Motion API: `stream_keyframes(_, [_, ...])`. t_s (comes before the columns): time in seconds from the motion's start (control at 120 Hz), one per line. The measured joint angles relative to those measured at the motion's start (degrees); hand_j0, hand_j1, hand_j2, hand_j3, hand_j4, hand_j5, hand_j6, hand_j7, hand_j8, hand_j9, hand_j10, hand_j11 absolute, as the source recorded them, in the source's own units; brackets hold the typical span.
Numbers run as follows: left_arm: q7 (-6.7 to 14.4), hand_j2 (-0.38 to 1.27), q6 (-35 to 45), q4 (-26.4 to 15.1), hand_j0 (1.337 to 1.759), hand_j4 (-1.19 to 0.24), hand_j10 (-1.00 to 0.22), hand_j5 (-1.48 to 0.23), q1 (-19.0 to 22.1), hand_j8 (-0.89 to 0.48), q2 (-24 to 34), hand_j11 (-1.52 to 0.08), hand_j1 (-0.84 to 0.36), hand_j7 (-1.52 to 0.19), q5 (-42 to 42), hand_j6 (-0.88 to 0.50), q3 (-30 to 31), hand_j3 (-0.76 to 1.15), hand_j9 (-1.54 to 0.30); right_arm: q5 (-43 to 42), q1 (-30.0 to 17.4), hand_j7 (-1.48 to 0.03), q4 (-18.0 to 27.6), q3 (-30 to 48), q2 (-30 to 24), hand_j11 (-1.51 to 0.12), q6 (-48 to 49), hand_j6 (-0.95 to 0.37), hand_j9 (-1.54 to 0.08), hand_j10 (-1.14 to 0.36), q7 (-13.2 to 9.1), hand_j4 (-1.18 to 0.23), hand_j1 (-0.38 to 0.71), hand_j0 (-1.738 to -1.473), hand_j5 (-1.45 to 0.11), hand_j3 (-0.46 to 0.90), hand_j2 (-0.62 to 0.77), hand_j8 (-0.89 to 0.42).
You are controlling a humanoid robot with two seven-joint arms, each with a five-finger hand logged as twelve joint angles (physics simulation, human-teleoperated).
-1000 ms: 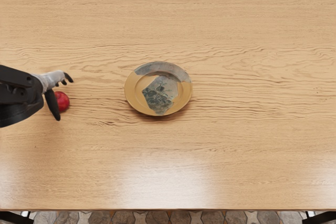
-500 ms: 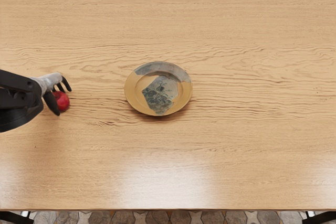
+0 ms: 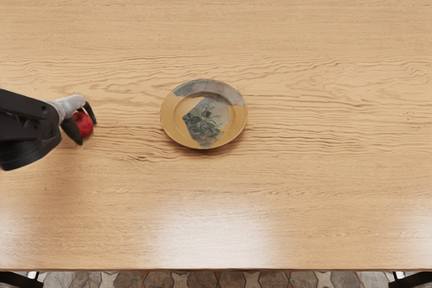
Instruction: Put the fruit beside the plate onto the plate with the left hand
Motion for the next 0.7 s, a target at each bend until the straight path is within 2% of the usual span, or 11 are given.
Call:
stream_keyframes(0.117, [0.0, 0.18, -0.1, 0.0, 1.656, -0.56, -0.59, -0.78, -0.7, -0.45, -0.2, -0.78, -0.32, -0.81, 0.0, -0.40, -1.3, 0.00, -0.77, 0.0, 0.0, 0.00, 0.0, 0.0, 0.0, 0.00, 0.0, 0.00, 0.00, 0.00, 0.0, 0.00, -0.35, -1.658, 0.00, 0.00, 0.00, 0.00])
stream_keyframes(0.458, [-0.1, 0.18, -0.4, 0.1, 1.656, -0.56, -0.58, -0.78, -6.6, -0.47, -7.7, -0.77, -0.30, -0.79, -2.5, -0.43, -2.5, 0.00, -0.77, 0.0, 0.0, 0.00, 0.0, 0.0, 0.0, 0.00, 0.0, 0.00, 0.00, 0.00, 0.0, 0.00, -0.35, -1.658, 0.00, 0.00, 0.00, 0.00])
stream_keyframes(0.55, [-0.1, 0.21, -0.5, 0.1, 1.657, -0.56, -0.58, -0.78, -7.8, -0.48, -9.2, -0.77, -0.30, -0.78, -3.6, -0.43, -3.0, 0.00, -0.77, 0.0, 0.0, 0.00, 0.0, 0.0, 0.0, 0.00, 0.0, 0.00, 0.00, 0.00, 0.0, 0.00, -0.35, -1.658, 0.00, 0.00, 0.00, 0.00])
stream_keyframes(0.7, [-0.1, 0.17, -0.6, 0.2, 1.657, -0.55, -0.58, -0.78, -9.2, -0.48, -11.3, -0.76, -0.30, -0.77, -5.1, -0.43, -4.5, 0.00, -0.76, 0.0, 0.0, 0.00, 0.0, 0.0, 0.0, 0.00, 0.0, 0.00, 0.00, 0.00, 0.0, 0.00, -0.35, -1.658, 0.00, 0.00, 0.00, 0.00])
